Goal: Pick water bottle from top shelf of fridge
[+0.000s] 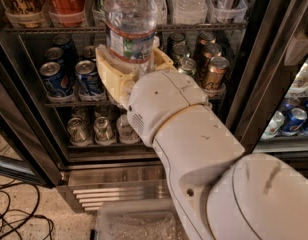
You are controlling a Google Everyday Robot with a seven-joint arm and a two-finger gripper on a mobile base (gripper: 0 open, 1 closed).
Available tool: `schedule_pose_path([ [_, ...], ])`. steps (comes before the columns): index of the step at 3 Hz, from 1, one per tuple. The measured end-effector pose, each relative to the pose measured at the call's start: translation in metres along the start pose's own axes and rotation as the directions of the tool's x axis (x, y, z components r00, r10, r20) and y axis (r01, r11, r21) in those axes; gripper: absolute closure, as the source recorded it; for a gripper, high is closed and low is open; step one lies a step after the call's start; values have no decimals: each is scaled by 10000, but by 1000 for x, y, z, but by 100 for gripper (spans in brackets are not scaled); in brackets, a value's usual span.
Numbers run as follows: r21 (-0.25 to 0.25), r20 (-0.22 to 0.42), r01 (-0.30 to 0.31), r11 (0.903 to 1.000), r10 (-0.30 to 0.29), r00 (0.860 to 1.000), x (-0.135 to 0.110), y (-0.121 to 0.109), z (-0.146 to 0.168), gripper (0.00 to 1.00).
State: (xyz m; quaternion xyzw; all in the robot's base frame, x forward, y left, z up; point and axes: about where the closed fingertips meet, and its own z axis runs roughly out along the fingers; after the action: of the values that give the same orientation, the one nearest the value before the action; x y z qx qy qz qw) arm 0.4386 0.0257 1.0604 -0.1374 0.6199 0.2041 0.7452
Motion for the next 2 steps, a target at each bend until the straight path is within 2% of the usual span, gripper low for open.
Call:
schedule_pose_path([
  [1,5,-6,-1,10000,1,10000,4,0,-1,100],
  [2,511,-327,-36,9987,52,9994,16,2,-19,100],
])
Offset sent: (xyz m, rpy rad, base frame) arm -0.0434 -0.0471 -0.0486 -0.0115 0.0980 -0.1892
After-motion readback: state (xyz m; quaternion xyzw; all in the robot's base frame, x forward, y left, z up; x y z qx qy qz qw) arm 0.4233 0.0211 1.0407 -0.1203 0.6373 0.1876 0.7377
